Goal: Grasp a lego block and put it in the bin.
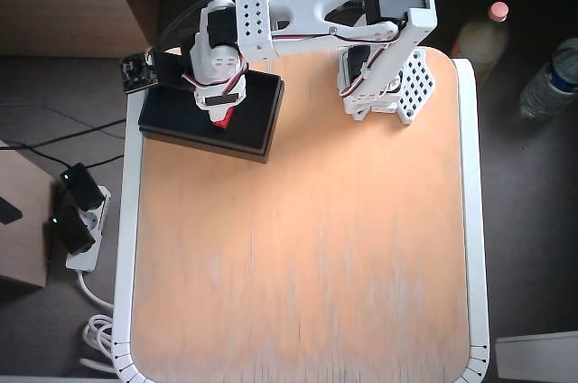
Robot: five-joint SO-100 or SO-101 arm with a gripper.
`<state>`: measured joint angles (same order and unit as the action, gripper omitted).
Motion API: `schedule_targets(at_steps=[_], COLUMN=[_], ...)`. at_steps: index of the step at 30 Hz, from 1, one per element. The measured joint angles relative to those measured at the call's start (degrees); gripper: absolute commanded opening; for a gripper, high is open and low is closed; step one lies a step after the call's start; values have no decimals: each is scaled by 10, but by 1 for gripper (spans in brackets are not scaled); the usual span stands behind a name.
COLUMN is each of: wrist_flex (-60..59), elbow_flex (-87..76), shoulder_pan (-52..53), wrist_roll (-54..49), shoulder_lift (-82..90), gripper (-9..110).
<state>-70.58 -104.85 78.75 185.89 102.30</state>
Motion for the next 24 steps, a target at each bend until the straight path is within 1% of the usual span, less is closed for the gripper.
schedule_targets(at_steps=[7, 11, 13, 17, 24], wrist_flex=[0, 0, 0, 0, 0], elbow_flex=[0, 0, 0, 0, 0], shoulder_pan=[-45, -96, -128, -204, -352], wrist_roll=[-39, -63, -76, -101, -142], shoulder_lift=[73, 134, 165, 221, 308], gripper=[15, 11, 9, 1, 0])
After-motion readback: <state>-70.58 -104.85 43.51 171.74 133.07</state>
